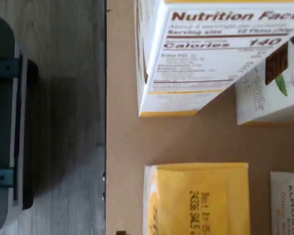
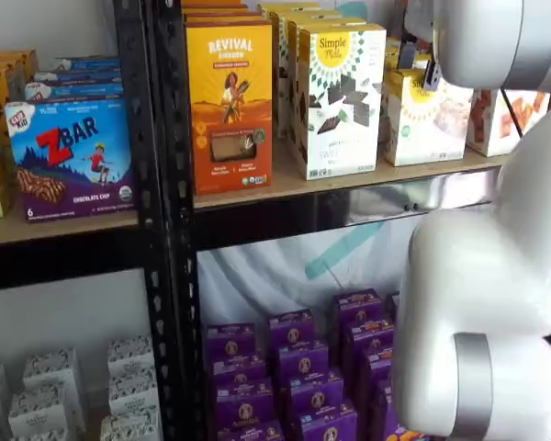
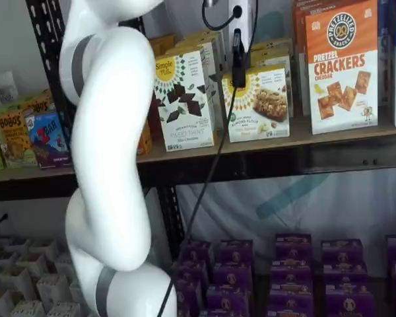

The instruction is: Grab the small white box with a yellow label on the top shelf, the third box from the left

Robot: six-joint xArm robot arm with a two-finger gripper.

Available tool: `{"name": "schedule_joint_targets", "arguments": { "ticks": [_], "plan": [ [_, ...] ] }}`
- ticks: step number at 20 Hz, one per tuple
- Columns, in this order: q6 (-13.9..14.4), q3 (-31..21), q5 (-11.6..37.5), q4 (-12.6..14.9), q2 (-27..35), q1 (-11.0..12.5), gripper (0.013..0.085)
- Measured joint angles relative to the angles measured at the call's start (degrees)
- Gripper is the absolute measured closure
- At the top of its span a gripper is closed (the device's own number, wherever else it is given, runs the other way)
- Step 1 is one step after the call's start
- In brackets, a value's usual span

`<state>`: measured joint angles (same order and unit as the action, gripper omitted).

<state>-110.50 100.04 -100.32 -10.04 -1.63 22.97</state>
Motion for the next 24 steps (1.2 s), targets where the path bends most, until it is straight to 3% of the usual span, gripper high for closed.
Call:
{"name": "schedule_joint_targets", "arguments": {
  "ticks": [14, 23, 24],
  "plan": [
    [0.6, -1.3, -1.9, 3.9, -0.1, -1.6, 0.013],
    [0.3, -4.8, -0.5, 3.7, -2.4, -1.4, 0.013],
    [0.3, -5.0, -0.4, 3.7, -2.5, -1.3, 0.017]
  ]
}}
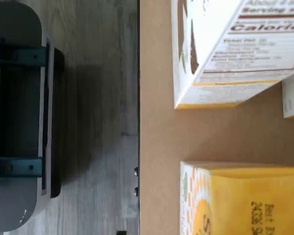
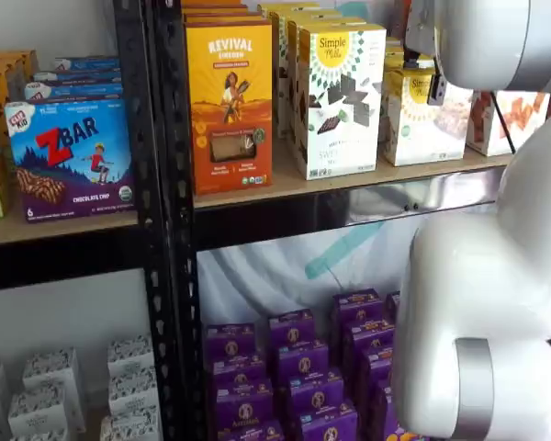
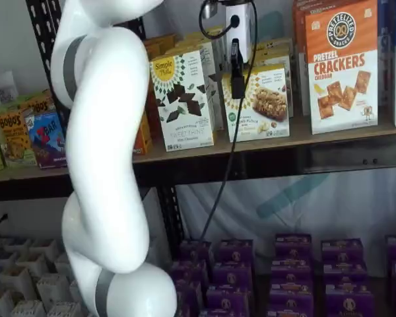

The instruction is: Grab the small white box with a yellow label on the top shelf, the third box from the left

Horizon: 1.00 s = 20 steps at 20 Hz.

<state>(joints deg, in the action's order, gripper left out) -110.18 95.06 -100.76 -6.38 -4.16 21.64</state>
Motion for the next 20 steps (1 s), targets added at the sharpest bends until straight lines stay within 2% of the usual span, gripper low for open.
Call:
{"name": "schedule_joint_targets", "arguments": {
  "ticks": [1, 2, 5, 6, 7, 8, 9, 13, 16, 17, 18, 20],
  "plan": [
    [0.0, -0.1, 0.0, -0.1, -0.1, 0.1, 0.021],
    [-0.1, 0.0, -0.1, -0.4, -0.1, 0.2, 0.021],
    [-0.1, 0.5, -0.5, -1.1, 0.1, 0.3, 0.029],
    [-0.1, 0.5, -0.5, -1.2, 0.1, 0.3, 0.029],
    [0.0, 0.7, -0.6, -1.3, 0.1, 0.4, 0.033],
    [0.0, 0.8, -0.7, -1.4, 0.1, 0.3, 0.033],
    [0.1, 0.9, -0.8, -1.4, 0.2, 0.2, 0.037],
    [0.4, 0.8, -0.8, -1.1, 0.1, -0.1, 0.037],
    [0.5, 0.6, -0.5, -1.4, -0.1, -0.2, 0.045],
    [0.5, 0.6, -0.5, -1.4, -0.1, -0.2, 0.045],
    [0.5, 0.5, -0.5, -1.5, -0.1, -0.2, 0.049],
    [0.5, 0.5, -0.4, -1.6, -0.2, -0.1, 0.049]
  ]
}}
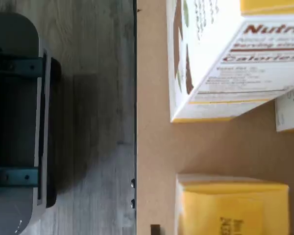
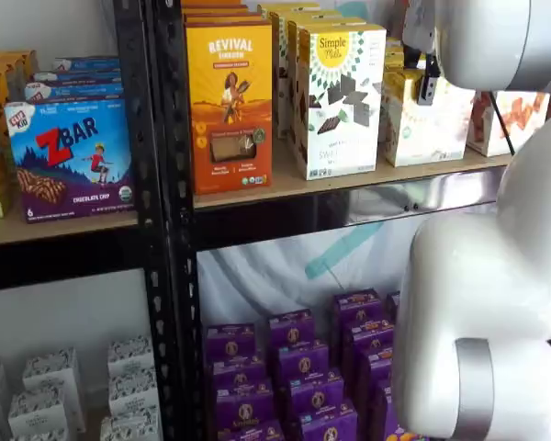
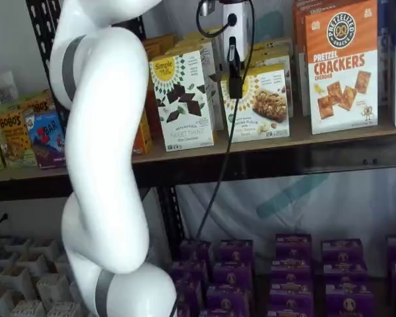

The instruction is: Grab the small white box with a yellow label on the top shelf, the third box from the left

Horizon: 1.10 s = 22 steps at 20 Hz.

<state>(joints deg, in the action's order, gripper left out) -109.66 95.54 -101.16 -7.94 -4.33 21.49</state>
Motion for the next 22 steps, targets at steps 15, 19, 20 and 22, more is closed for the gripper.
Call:
{"name": "schedule_joint_targets", "arguments": {
  "ticks": [15, 19, 20, 22],
  "plan": [
    [0.0, 0.7, -0.3, -0.3, 0.4, 0.1, 0.061],
    [0.0, 1.0, -0.5, -0.2, 0.5, 0.1, 0.065],
    [0.0, 1.0, -0.6, -0.1, 0.5, 0.1, 0.065],
    [-0.1, 1.1, -0.7, 0.0, 0.5, 0.2, 0.065]
  ]
}}
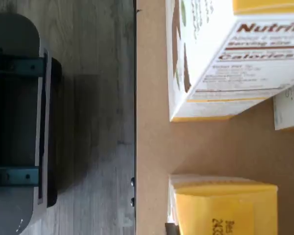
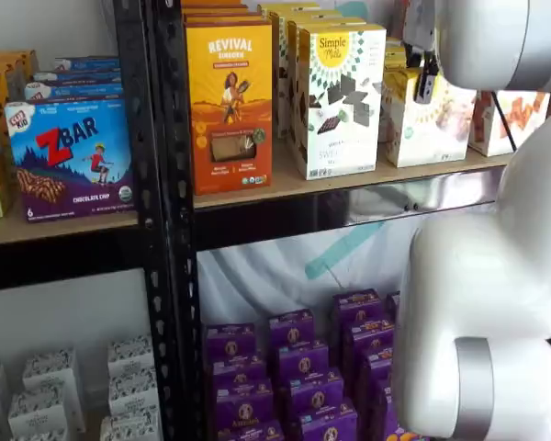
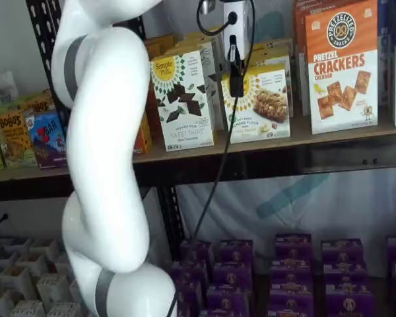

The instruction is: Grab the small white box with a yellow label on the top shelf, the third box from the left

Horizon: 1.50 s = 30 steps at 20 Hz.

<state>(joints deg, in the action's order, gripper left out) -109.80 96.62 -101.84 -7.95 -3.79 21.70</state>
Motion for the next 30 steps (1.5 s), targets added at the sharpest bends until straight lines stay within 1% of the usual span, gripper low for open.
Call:
{"name": "schedule_joint_targets", "arguments": {
  "ticks": [6, 10, 15, 18, 21, 24, 30],
  "plan": [
    [-0.2, -0.1, -0.7, 0.3, -0.5, 0.2, 0.065],
    [-0.4, -2.2, -0.5, 0.4, -2.7, 0.4, 0.065],
    [-0.6, -3.4, -3.2, 0.3, -5.1, 0.7, 0.065],
    [-0.7, -4.4, -4.6, 0.9, -7.0, 0.8, 0.065],
    [-0.9, -6.1, -6.0, 2.0, -9.5, 0.8, 0.065],
    [-1.2, -7.6, -7.3, 2.3, -11.6, 1.1, 0.065],
    [-2.8, -12.2, -8.8, 2.0, -17.0, 2.9, 0.065]
  ]
}}
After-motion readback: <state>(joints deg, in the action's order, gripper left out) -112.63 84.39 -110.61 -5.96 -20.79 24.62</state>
